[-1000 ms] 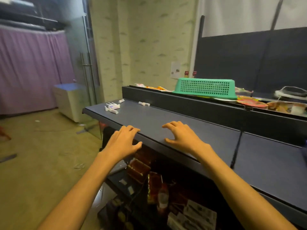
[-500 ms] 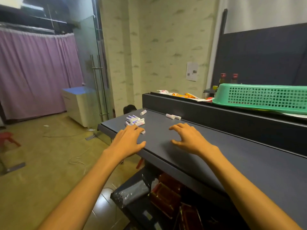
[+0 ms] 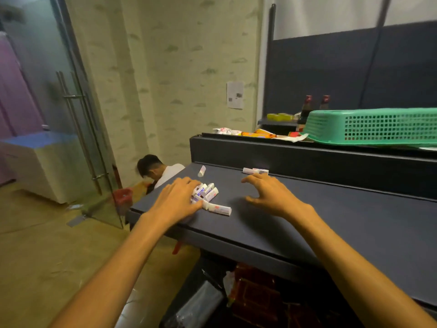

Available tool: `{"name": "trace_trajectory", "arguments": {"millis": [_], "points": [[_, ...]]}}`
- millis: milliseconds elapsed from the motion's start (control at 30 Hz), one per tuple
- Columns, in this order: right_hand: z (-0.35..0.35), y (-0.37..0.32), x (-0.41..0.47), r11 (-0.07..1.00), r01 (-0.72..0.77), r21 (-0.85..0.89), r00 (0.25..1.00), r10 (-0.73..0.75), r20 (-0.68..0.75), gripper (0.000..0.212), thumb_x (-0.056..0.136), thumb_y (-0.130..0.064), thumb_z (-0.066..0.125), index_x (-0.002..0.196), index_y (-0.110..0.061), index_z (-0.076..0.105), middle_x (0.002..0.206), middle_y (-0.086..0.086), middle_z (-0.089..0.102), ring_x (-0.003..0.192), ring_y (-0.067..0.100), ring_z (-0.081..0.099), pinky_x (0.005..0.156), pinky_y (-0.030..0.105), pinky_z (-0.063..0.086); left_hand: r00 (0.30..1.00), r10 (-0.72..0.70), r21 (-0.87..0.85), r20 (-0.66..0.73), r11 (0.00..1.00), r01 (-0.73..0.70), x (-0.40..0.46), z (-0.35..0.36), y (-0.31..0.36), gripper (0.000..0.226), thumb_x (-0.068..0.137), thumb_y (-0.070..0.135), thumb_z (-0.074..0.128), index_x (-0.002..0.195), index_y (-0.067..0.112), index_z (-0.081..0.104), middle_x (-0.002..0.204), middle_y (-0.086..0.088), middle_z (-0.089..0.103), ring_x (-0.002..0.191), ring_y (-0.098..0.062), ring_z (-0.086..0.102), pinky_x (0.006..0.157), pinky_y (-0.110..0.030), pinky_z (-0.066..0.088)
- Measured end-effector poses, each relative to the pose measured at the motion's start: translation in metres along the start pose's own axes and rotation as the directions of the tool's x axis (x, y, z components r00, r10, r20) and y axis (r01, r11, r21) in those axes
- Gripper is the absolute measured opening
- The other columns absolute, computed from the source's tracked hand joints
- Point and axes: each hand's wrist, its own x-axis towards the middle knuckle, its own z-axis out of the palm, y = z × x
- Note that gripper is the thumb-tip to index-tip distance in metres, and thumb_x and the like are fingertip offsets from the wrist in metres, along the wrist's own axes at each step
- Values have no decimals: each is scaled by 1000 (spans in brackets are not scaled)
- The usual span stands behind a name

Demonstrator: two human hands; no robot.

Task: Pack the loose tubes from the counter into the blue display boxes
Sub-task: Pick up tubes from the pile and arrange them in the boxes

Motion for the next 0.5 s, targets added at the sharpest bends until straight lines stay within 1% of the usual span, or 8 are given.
{"name": "trace_trajectory", "arguments": {"millis": [100,167,267,367,500], "points": [[5,-6,7,996,-83,9,996,84,-24,53,91,-37,62,139,-24,46,146,2,44,130,22,44,106,38,40,999,45,-59,17,997,-43,20,6,-15,56,90,44,59,141,25,44,139,1,49,124,-17,46,98,-32,41],[5,-7,11,993,-119,-9,993,119,-10,52,91,-36,62,139,-24,45,146,1,44,131,21,43,107,38,39,996,76,-117,54,991,-69,33,12,-21,57,90,41,61,141,25,44,141,1,49,125,-18,47,100,-33,42],[4,-2,15,981,-195,3,980,195,-29,50,92,-36,61,139,-26,45,145,1,46,130,20,44,105,36,38,986,119,-175,119,980,-97,58,19,-27,55,89,39,62,140,28,44,142,-2,49,127,-21,47,101,-37,43],[5,6,21,969,-248,13,968,249,-43,51,92,-36,61,139,-26,45,141,1,49,126,20,46,103,37,40,966,157,-206,203,972,-115,80,26,-31,54,88,37,61,140,32,45,144,-2,47,128,-24,47,102,-41,43],[6,15,30,964,-263,24,963,264,-49,49,92,-35,61,137,-25,47,138,1,52,123,19,48,102,38,42,918,207,-222,340,966,-135,101,31,-30,57,87,29,61,142,30,44,143,0,50,124,-23,52,99,-36,46]]}}
